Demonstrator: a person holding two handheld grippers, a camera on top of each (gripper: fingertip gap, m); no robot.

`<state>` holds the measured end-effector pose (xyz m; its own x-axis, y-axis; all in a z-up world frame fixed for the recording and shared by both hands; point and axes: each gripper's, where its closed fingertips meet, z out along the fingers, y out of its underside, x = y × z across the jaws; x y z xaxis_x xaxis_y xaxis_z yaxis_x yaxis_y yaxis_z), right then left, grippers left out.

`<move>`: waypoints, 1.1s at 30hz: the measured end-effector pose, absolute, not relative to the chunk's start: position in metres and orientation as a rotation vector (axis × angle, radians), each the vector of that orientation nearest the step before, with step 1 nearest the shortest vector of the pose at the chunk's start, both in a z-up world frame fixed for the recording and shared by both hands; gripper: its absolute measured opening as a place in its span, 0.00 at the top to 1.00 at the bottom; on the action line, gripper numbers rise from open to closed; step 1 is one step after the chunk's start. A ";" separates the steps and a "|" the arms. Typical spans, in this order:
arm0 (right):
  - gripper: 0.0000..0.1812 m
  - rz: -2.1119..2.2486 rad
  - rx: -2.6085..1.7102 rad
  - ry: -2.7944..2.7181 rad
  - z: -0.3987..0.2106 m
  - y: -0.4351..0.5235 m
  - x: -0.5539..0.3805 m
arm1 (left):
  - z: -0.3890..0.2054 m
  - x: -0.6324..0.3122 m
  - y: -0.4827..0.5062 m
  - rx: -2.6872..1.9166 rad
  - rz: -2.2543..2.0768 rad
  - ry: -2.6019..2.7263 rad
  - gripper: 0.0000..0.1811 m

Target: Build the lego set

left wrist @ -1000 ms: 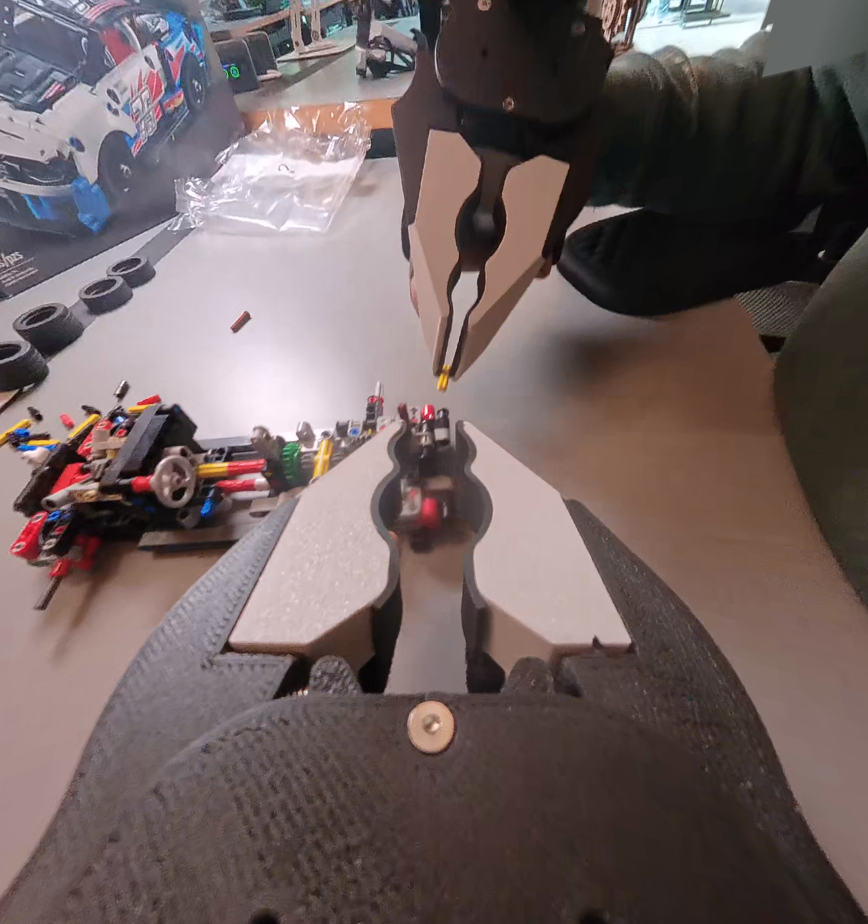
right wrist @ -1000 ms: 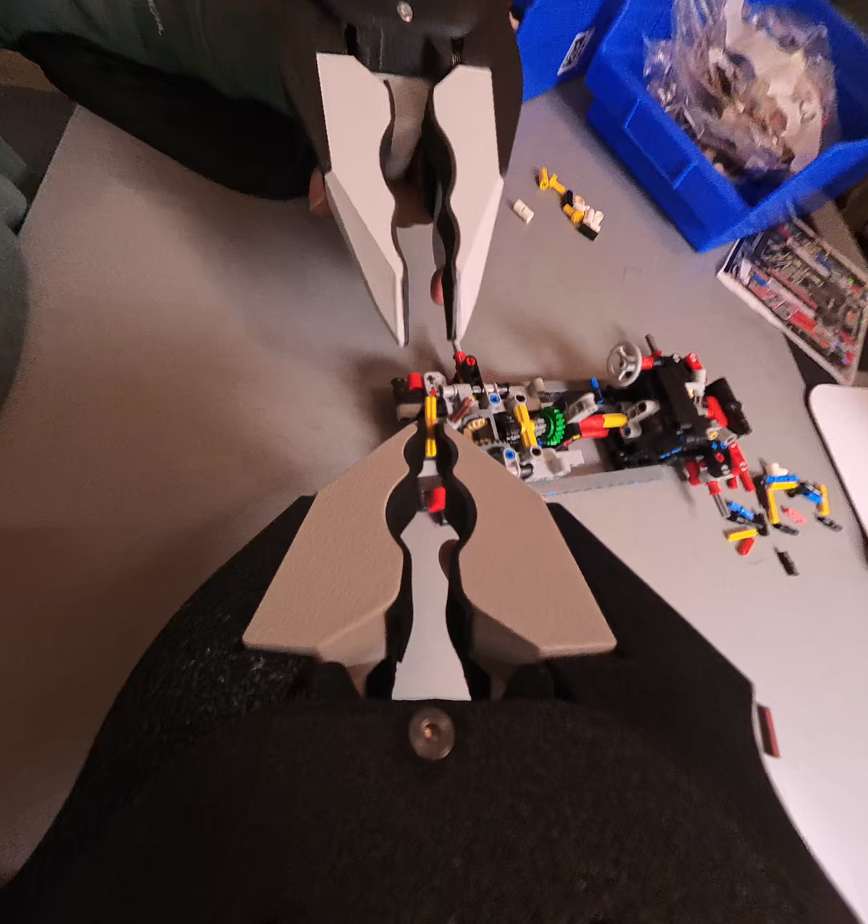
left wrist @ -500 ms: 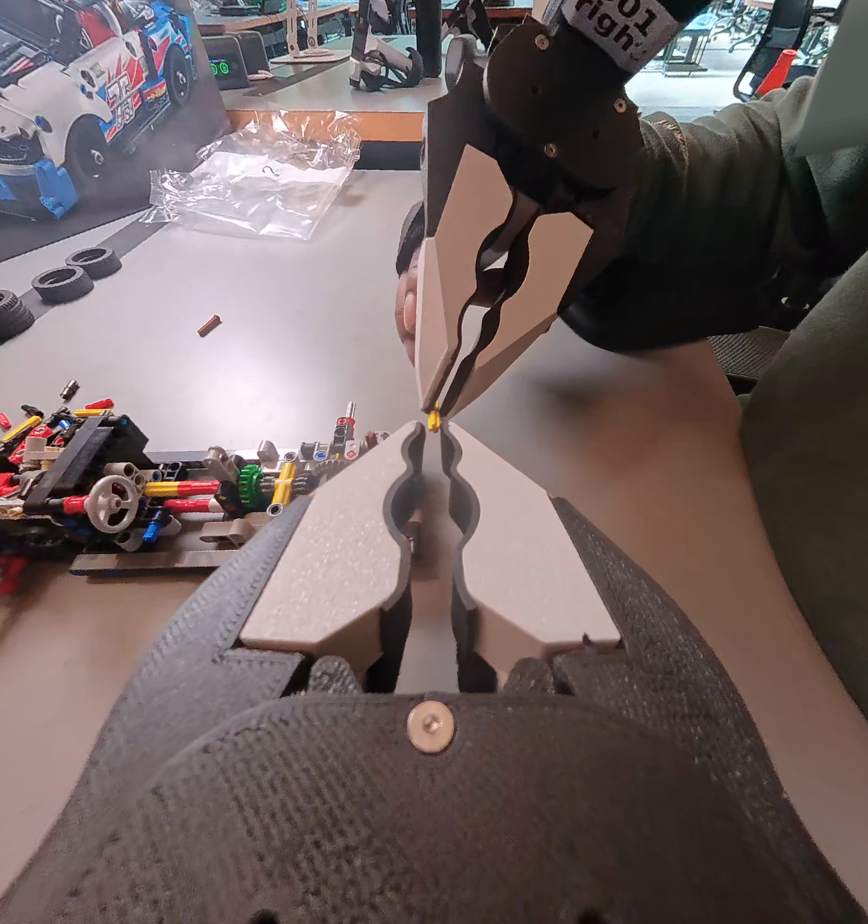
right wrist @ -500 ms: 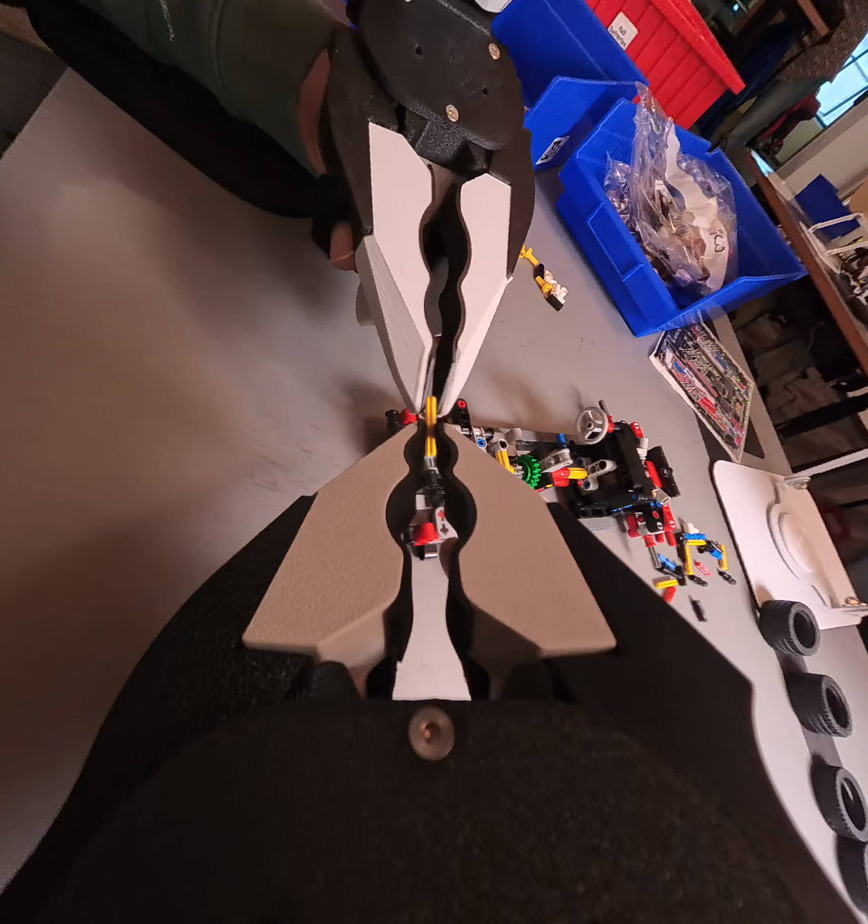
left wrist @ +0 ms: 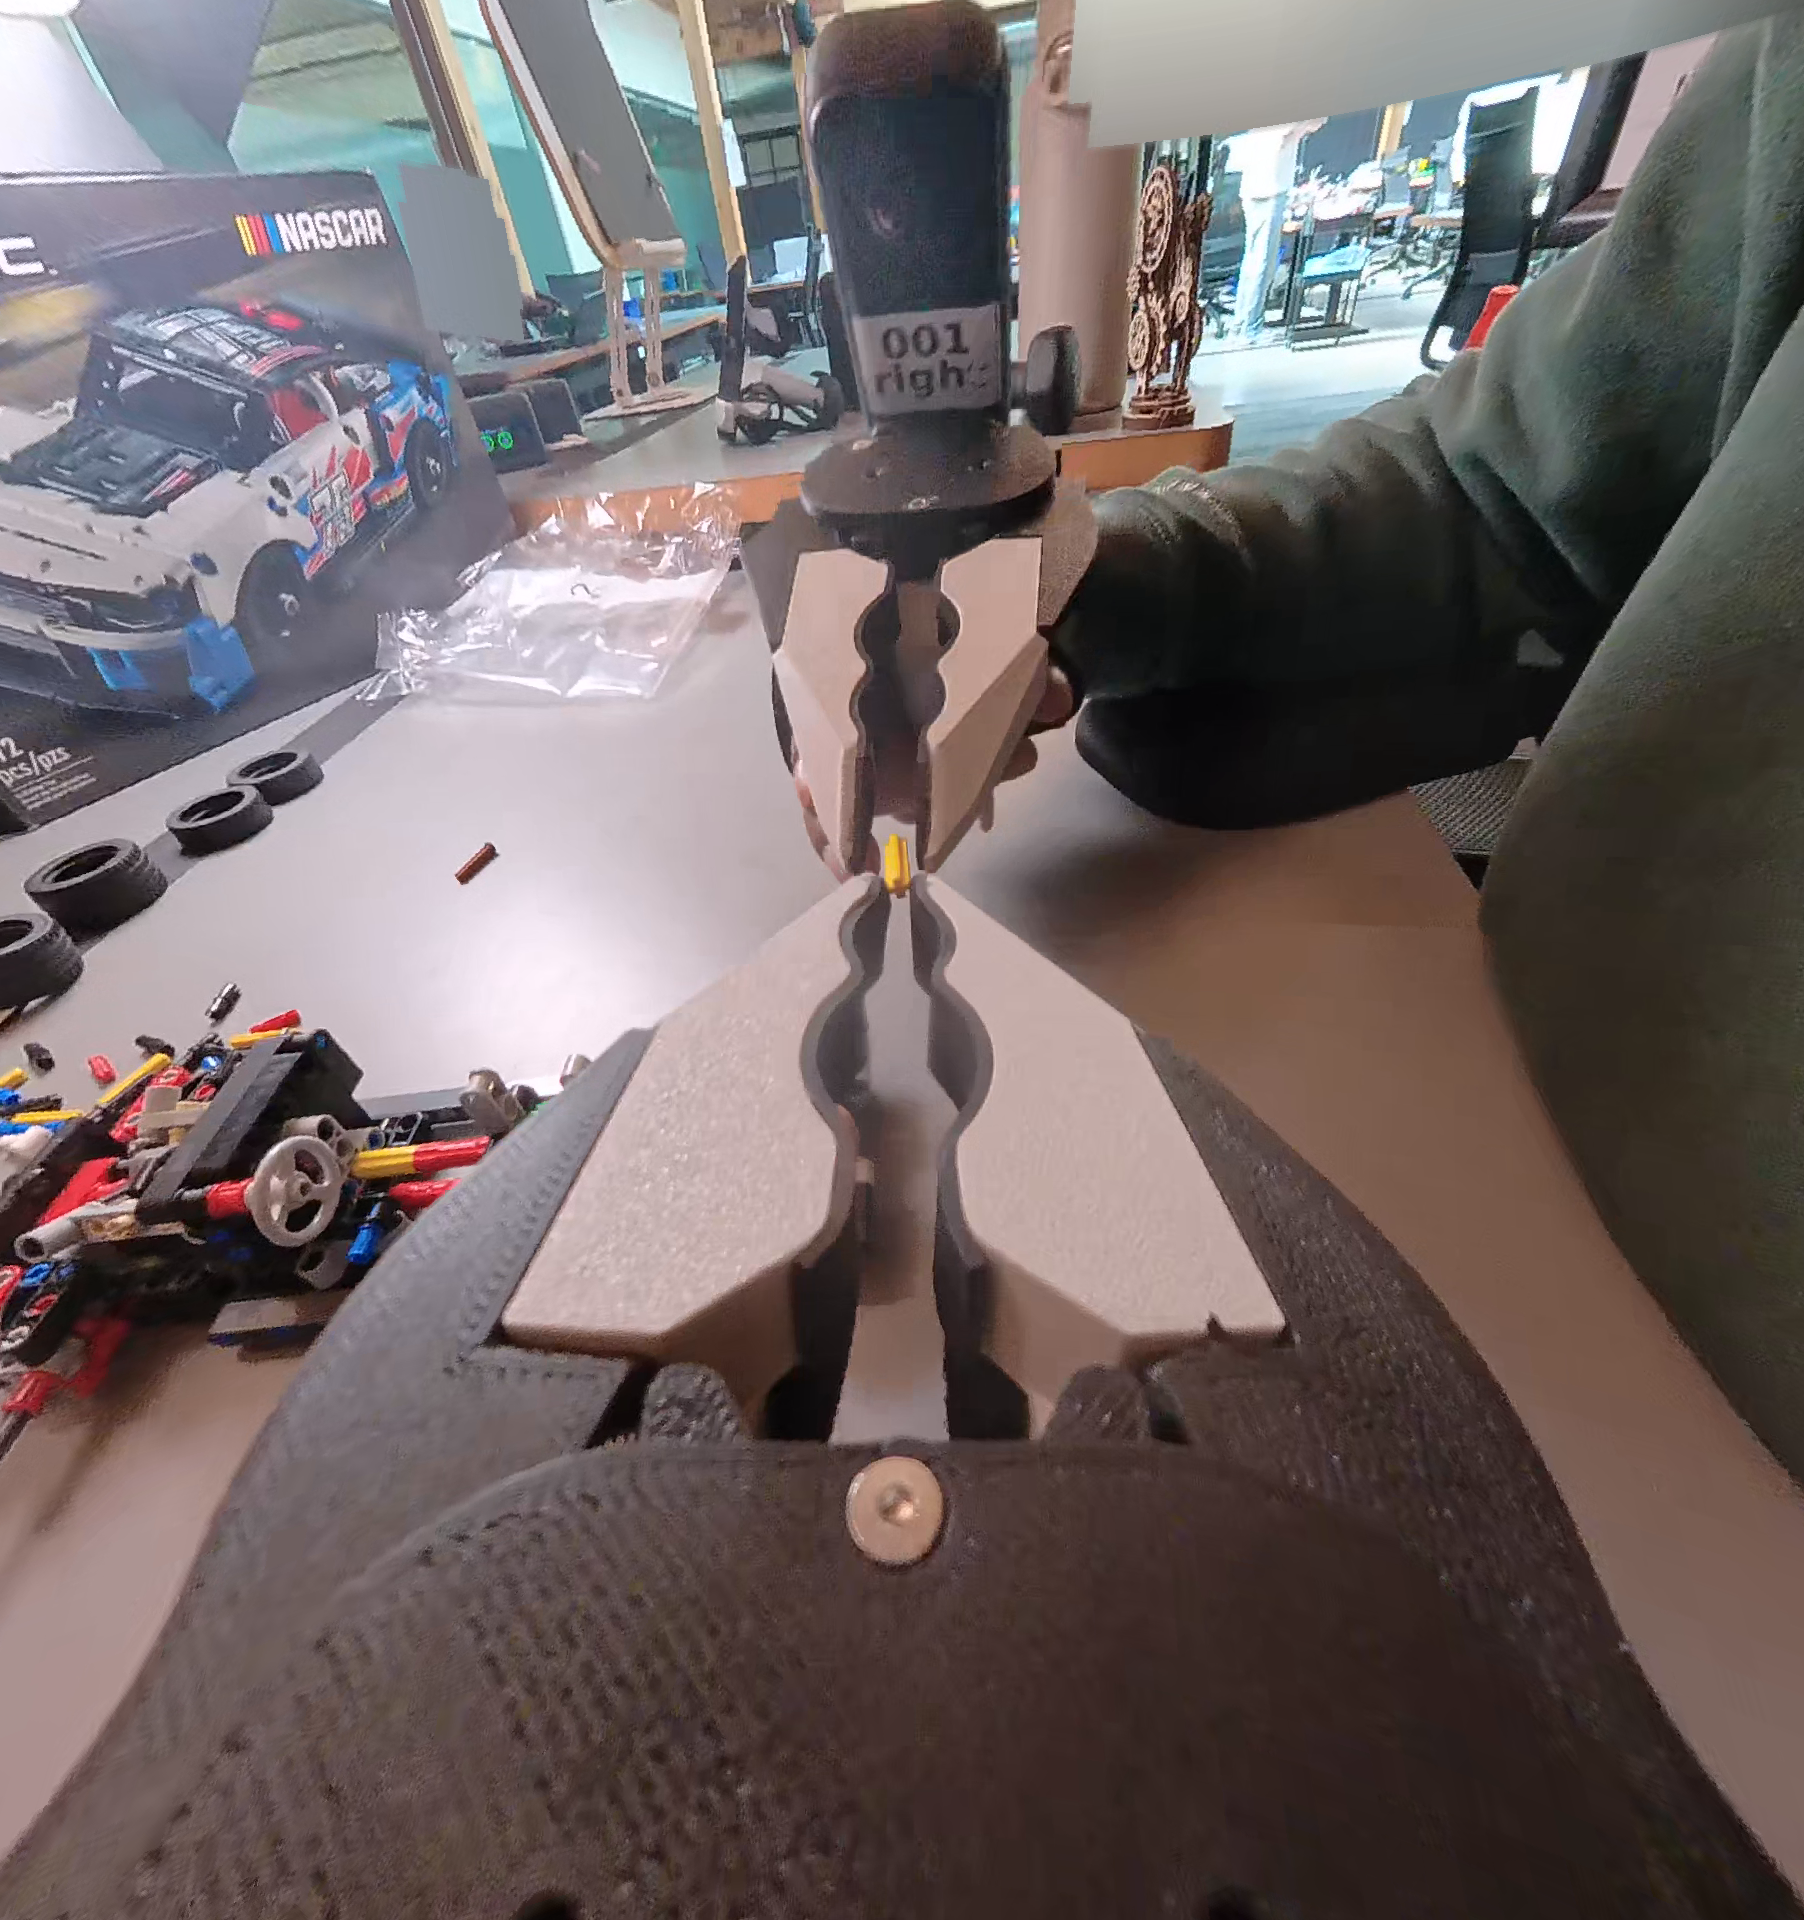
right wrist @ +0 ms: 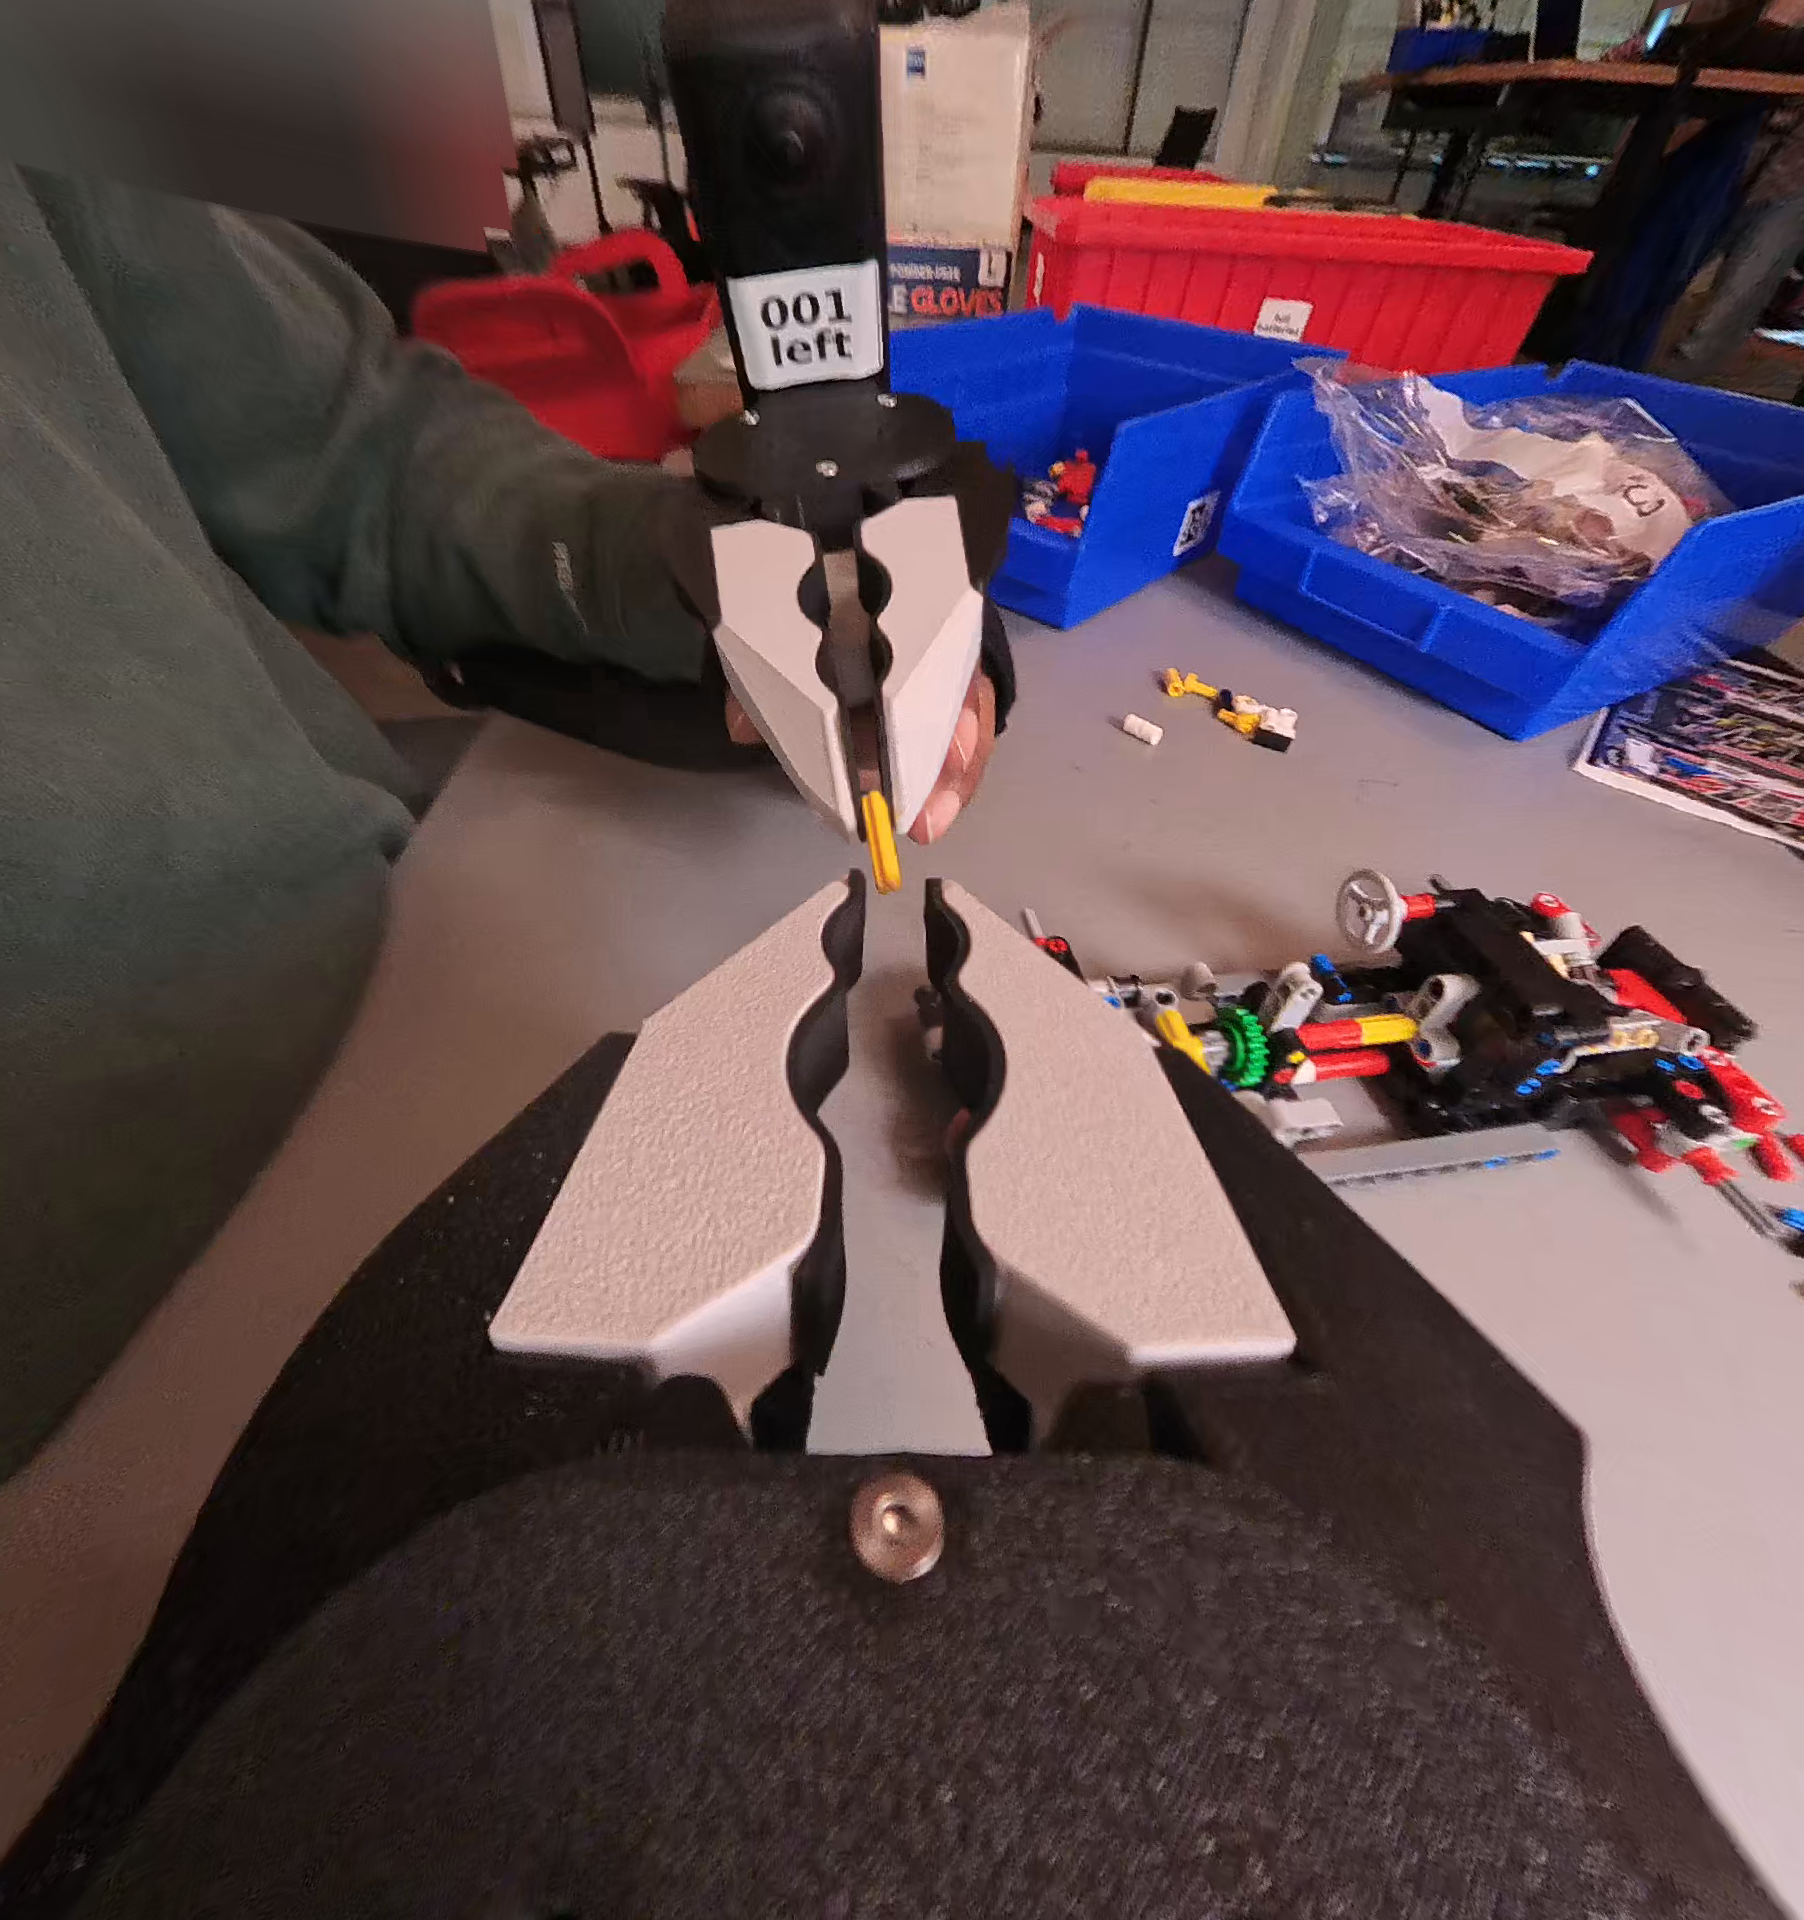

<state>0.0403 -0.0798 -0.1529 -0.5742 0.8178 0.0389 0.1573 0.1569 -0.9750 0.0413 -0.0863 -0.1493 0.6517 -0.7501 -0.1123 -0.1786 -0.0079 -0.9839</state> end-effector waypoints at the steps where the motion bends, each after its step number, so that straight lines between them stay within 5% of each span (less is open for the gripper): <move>1: 0.96 1.477 -0.923 -1.845 -0.151 -0.082 0.041 | -0.148 0.042 -0.087 -1.538 -0.546 0.796 0.99; 19: 0.99 1.520 -0.903 -1.828 -0.146 -0.088 0.040 | -0.146 0.041 -0.088 -1.539 -0.564 0.778 0.99; 21: 0.99 1.481 -0.927 -1.842 -0.150 -0.077 0.041 | -0.148 0.031 -0.081 -1.571 -0.512 0.745 0.92; 33: 1.00 1.395 -1.076 -1.915 -0.191 -0.025 0.053 | -0.220 0.018 -0.059 -1.858 -0.149 0.918 0.87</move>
